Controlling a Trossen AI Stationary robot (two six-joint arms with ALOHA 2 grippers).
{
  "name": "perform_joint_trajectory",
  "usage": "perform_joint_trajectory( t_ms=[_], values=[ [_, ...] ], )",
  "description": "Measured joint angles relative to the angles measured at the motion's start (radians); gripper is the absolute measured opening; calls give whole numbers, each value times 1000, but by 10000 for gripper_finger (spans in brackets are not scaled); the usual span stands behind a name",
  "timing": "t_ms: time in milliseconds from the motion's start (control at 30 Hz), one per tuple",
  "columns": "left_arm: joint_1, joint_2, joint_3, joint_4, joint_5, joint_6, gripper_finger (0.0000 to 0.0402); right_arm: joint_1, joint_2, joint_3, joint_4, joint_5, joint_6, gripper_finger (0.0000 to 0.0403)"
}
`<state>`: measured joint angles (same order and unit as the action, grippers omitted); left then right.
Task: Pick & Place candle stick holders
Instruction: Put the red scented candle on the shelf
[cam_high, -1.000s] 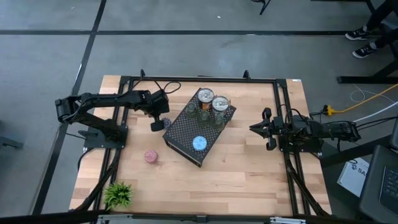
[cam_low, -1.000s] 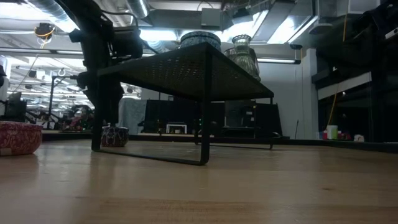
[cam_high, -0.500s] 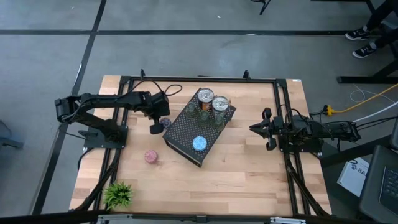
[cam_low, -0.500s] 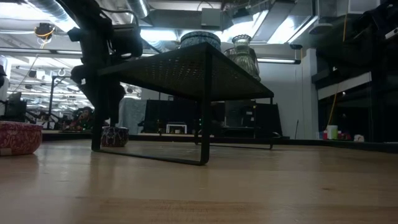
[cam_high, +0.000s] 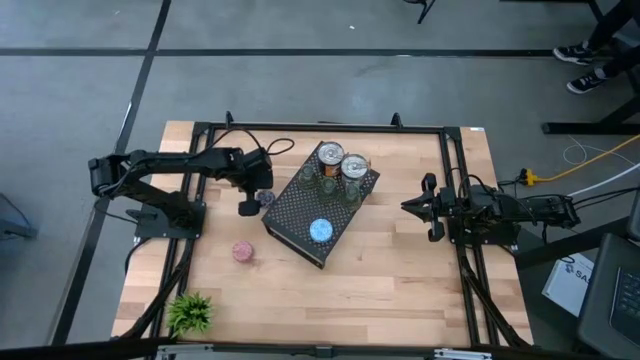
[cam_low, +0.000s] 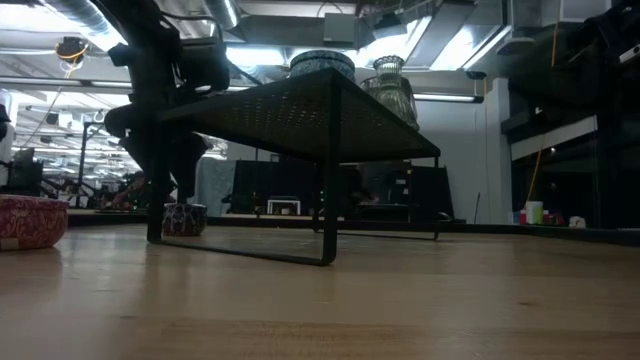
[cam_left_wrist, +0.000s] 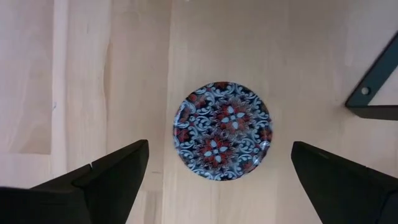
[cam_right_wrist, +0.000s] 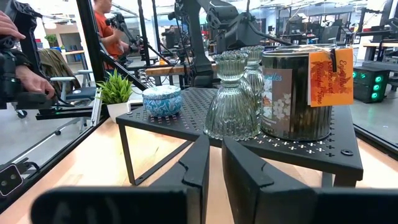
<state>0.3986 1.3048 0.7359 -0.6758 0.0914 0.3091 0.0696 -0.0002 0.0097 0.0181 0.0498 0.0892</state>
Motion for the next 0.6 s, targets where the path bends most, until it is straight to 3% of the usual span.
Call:
perform_joint_trajectory(
  t_ms=[300, 467, 600],
  values=[
    [-46, 0, -21, 42, 4, 18, 392, 0, 0, 0, 0, 0, 0, 48],
    [-63, 1, -46, 53, -65, 19, 392, 0, 0, 0, 0, 0, 0, 48],
    [-64, 1, -69, 77, -55, 19, 392, 0, 0, 0, 0, 0, 0, 48]
  ],
)
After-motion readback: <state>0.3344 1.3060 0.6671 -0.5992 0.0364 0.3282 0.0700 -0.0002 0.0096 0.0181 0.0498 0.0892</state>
